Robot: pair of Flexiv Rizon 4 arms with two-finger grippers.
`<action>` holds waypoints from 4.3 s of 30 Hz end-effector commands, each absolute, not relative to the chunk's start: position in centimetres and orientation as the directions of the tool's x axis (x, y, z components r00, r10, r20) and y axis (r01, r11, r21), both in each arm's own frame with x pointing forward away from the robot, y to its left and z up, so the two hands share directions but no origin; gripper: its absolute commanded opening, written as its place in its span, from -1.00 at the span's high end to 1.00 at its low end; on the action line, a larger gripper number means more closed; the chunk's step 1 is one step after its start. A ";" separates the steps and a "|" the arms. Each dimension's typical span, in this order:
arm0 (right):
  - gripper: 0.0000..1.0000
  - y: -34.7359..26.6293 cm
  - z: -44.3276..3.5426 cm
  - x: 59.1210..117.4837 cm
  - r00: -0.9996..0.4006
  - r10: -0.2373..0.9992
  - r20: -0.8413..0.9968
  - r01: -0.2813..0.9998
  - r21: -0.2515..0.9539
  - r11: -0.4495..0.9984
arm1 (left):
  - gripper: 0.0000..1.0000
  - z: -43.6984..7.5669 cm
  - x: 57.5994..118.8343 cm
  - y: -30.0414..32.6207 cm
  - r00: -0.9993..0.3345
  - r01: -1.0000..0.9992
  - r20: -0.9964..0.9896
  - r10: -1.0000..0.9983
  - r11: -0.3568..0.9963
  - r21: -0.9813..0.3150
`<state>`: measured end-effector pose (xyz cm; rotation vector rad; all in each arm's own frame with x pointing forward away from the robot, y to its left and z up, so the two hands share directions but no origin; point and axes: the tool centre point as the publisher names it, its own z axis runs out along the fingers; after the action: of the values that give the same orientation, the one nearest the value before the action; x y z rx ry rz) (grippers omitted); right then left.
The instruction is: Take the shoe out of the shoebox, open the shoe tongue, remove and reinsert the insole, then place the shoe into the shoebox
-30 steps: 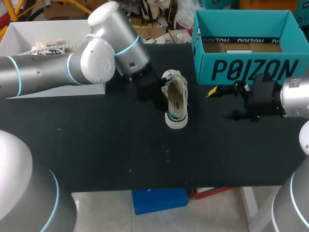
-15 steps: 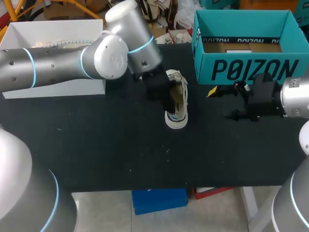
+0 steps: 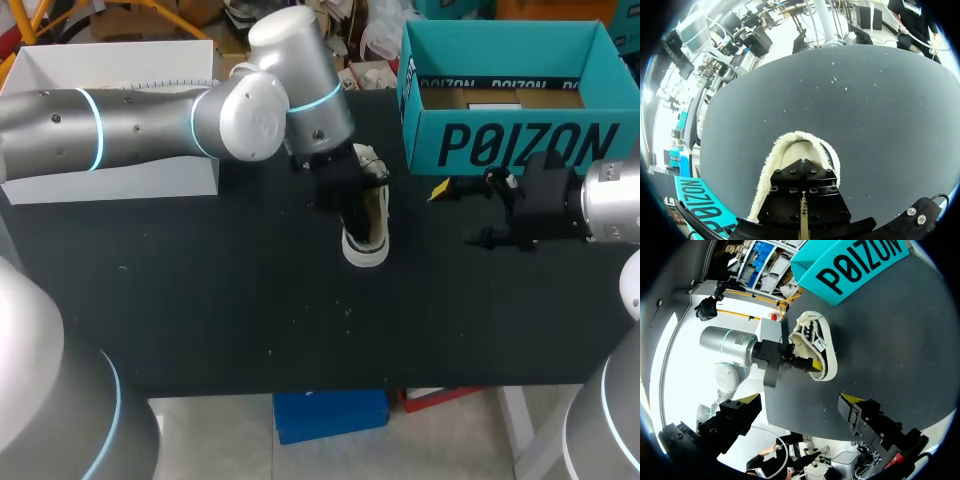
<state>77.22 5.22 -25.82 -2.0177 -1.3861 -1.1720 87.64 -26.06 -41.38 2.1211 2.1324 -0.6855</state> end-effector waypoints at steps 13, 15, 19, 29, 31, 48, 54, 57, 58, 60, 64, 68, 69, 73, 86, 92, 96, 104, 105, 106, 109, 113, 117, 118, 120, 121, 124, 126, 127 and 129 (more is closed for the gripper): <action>-1.00 5.3 -25.8 77.3 0.147 0.547 0.824 0.904 0.112 -0.412 | 0.88 -36.0 87.5 -25.0 -0.042 0.974 -0.430 0.902 -0.059 -0.218; -1.00 5.3 -25.8 77.3 0.147 0.547 0.824 0.904 0.112 -0.412 | 0.88 -34.4 87.5 -24.6 -0.033 0.981 -0.447 0.894 -0.057 -0.187; -1.00 5.3 -25.8 77.3 0.147 0.547 0.824 0.904 0.112 -0.412 | 0.75 -31.8 87.5 -23.9 -0.022 0.990 -0.476 0.879 -0.046 -0.133; -1.00 5.3 -25.8 77.3 0.147 0.547 0.824 0.904 0.112 -0.412 | 0.02 -29.1 88.2 -22.2 -0.031 0.997 -0.514 0.857 -0.010 -0.076; -1.00 5.3 -25.8 77.3 0.147 0.547 0.824 0.904 0.112 -0.412 | -0.21 -29.1 88.2 -21.7 -0.025 0.997 -0.504 0.863 -0.011 -0.070; -1.00 5.3 -25.8 77.3 0.147 0.547 0.824 0.904 0.112 -0.412 | -0.77 -29.5 88.6 -19.6 -0.029 0.998 -0.453 0.891 -0.002 -0.066; -1.00 5.3 -25.8 77.3 0.147 0.547 0.824 0.904 0.112 -0.412 | 1.00 -29.0 90.2 -19.5 -0.107 0.993 -0.526 0.844 0.069 -0.092; -1.00 5.3 -25.8 77.3 0.147 0.547 0.824 0.904 0.112 -0.412 | 1.00 -29.0 91.3 -19.5 -0.149 0.989 -0.561 0.814 0.111 -0.102; -1.00 5.3 -25.8 77.3 0.147 0.547 0.824 0.904 0.112 -0.412 | 1.00 -29.1 91.7 -19.5 -0.169 0.985 -0.581 0.796 0.119 -0.124; -1.00 5.3 -25.8 77.3 0.147 0.547 0.824 0.904 0.112 -0.412 | 1.00 -29.0 92.2 -19.8 -0.199 0.979 -0.615 0.763 0.133 -0.153; -1.00 5.3 -25.8 77.3 0.147 0.547 0.824 0.904 0.112 -0.412 | 1.00 -29.2 93.7 -20.2 -0.246 0.969 -0.645 0.724 0.169 -0.180; -1.00 5.3 -25.8 77.3 0.147 0.547 0.824 0.904 0.112 -0.412 | 1.00 -29.5 95.2 -20.5 -0.277 0.961 -0.654 0.704 0.202 -0.190; -1.00 5.3 -25.8 77.3 0.147 0.547 0.824 0.904 0.112 -0.412 | 1.00 -29.7 95.5 -20.7 -0.287 0.958 -0.660 0.694 0.211 -0.195; -1.00 5.3 -25.8 77.3 0.147 0.547 0.824 0.904 0.112 -0.412 | 1.00 -30.1 96.9 -21.2 -0.314 0.949 -0.671 0.671 0.234 -0.211; -1.00 5.3 -25.8 77.3 0.147 0.547 0.824 0.904 0.112 -0.412 | 1.00 -32.3 100.5 -23.2 -0.356 0.934 -0.646 0.675 0.274 -0.228; -1.00 5.3 -25.8 77.3 0.147 0.547 0.824 0.904 0.112 -0.412 | 1.00 -33.9 100.4 -24.8 -0.352 0.936 -0.632 0.690 0.249 -0.249; -1.00 5.3 -25.8 77.3 0.147 0.547 0.824 0.904 0.112 -0.412 | 1.00 -34.3 99.3 -25.5 -0.330 0.943 -0.630 0.702 0.215 -0.254; -1.00 5.3 -25.8 77.3 0.147 0.547 0.824 0.904 0.112 -0.412 | 1.00 -34.6 97.6 -25.0 -0.309 0.949 -0.628 0.714 0.186 -0.256; -1.00 5.3 -25.8 77.3 0.147 0.547 0.824 0.904 0.112 -0.412 | 1.00 -34.6 97.6 -25.0 -0.309 0.949 -0.628 0.714 0.186 -0.255; -1.00 5.3 -25.8 77.3 0.147 0.547 0.824 0.904 0.112 -0.412 | 1.00 -34.5 97.5 -24.9 -0.309 0.949 -0.628 0.714 0.185 -0.256; -1.00 5.3 -25.8 77.3 0.147 0.547 0.824 0.904 0.112 -0.412 | 1.00 -34.1 97.2 -24.9 -0.300 0.952 -0.636 0.711 0.179 -0.250; -1.00 5.3 -25.8 77.3 0.147 0.547 0.824 0.904 0.112 -0.412 | 1.00 -33.1 97.0 -24.6 -0.286 0.956 -0.643 0.711 0.165 -0.242; -1.00 5.3 -25.8 77.3 0.147 0.547 0.824 0.904 0.112 -0.412 | 1.00 -31.3 96.5 -23.7 -0.263 0.963 -0.649 0.714 0.152 -0.223; -1.00 5.3 -25.8 77.3 0.147 0.547 0.824 0.904 0.112 -0.412 | 1.00 -30.9 96.3 -23.4 -0.256 0.965 -0.645 0.720 0.147 -0.218; -1.00 5.3 -25.8 77.3 0.147 0.547 0.824 0.904 0.112 -0.412 | 1.00 -30.1 95.9 -22.6 -0.251 0.966 -0.635 0.731 0.148 -0.212; -1.00 5.3 -25.8 77.3 0.147 0.547 0.824 0.904 0.112 -0.412 | 1.00 -29.8 95.6 -22.1 -0.257 0.965 -0.632 0.731 0.153 -0.215; -1.00 5.3 -25.8 77.3 0.147 0.547 0.824 0.904 0.112 -0.412 | 0.80 -29.1 94.4 -20.3 -0.281 0.958 -0.612 0.740 0.174 -0.230; -1.00 5.3 -25.8 77.3 0.147 0.547 0.824 0.904 0.112 -0.412 | 0.23 -28.8 93.4 -18.8 -0.314 0.946 -0.592 0.742 0.196 -0.257; -1.00 5.3 -25.8 77.3 0.147 0.547 0.824 0.904 0.112 -0.412 | -0.10 -28.7 92.9 -18.1 -0.331 0.941 -0.583 0.742 0.212 -0.265; -1.00 5.3 -25.8 77.3 0.147 0.547 0.824 0.904 0.112 -0.412 | -1.00 -28.6 91.8 -16.6 -0.364 0.928 -0.560 0.744 0.239 -0.286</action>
<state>77.22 5.21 -25.83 -2.0178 -1.3861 -1.1719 93.93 -19.85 -30.98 1.5862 2.2010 -0.8742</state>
